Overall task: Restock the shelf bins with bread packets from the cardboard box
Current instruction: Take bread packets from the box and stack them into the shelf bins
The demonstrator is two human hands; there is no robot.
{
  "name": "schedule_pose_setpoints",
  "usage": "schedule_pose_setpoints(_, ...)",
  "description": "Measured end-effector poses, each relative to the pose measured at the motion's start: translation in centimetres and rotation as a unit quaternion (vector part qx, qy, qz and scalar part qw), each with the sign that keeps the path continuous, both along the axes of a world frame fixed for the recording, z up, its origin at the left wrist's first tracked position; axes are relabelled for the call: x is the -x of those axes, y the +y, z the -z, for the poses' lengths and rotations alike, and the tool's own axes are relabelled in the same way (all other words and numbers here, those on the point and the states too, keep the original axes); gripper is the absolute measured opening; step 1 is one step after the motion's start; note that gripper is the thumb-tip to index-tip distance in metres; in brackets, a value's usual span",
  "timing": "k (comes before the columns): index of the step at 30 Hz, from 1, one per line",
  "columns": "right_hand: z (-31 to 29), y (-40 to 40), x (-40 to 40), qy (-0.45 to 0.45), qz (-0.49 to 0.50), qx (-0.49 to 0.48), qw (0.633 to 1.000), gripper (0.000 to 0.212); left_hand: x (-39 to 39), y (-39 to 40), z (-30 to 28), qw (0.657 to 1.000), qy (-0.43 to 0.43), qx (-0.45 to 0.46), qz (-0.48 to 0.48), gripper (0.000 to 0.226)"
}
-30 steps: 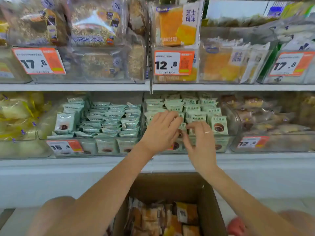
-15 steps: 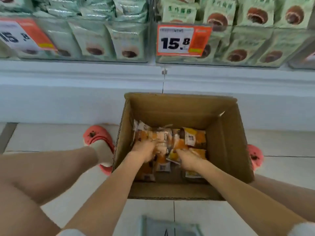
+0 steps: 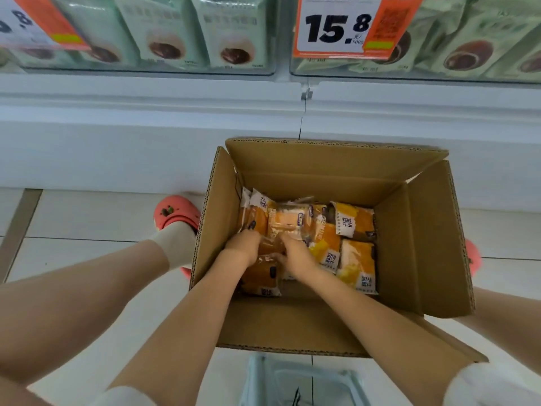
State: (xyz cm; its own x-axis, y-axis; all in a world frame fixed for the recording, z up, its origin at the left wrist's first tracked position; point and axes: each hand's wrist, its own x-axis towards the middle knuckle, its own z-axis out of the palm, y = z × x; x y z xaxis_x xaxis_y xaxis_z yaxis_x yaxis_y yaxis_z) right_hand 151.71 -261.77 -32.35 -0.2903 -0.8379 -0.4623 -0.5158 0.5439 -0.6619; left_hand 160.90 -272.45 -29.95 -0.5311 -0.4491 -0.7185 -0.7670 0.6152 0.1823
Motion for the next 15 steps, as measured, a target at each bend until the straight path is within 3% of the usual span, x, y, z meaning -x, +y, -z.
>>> schedule_pose_setpoints(2,-0.1,0.1,0.1,-0.006,-0.028,-0.009,1.0,0.01,-0.4,0.3,-0.1,1.0,0.013,0.004,0.005,0.018)
schedule_pose_setpoints(5,-1.0,0.6,0.3,-0.031,-0.017,0.013,0.999,0.02,-0.6,0.1,-0.3,0.999,0.039,-0.009,-0.017,0.014)
schedule_pose_setpoints(10,-5.1,1.4,2.5,-0.027,0.083,0.051,0.995,0.01,0.2,-0.7,-3.5,0.981,0.068,-0.168,-0.071,0.065)
schedule_pose_setpoints(11,-6.3,1.4,3.2,-0.029,0.089,0.06,0.994,0.011,0.8,-0.4,-4.6,0.977,0.067,-0.198,-0.051,0.066)
schedule_pose_setpoints(14,-10.5,1.2,4.9,-0.014,0.084,0.096,0.992,0.019,2.4,0.7,-7.5,0.961,0.094,-0.259,-0.013,0.037)
schedule_pose_setpoints(15,-12.0,1.2,5.4,-0.008,0.08,0.113,0.99,0.018,2.7,0.8,-8.3,0.955,0.122,-0.271,-0.014,0.039)
